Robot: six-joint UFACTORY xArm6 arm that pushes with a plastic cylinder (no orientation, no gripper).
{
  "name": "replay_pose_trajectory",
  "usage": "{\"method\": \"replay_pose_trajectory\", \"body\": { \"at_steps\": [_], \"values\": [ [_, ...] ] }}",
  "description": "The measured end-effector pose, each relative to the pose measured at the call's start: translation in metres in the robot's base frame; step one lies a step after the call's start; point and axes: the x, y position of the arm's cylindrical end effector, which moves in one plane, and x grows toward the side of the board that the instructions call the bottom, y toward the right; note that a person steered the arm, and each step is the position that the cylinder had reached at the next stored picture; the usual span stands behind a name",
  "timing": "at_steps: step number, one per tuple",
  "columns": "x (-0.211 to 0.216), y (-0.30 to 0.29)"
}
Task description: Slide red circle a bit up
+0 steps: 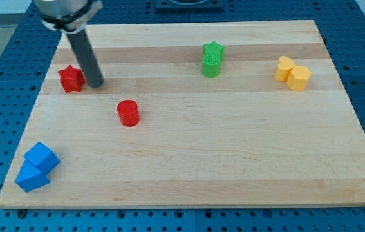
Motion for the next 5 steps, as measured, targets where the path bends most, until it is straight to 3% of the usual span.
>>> {"method": "replay_pose_trajectory", "body": {
  "at_steps": [2, 3, 5],
  "values": [
    [0.050, 0.121],
    [0.114, 0.102],
    [0.147, 0.067]
  ]
}}
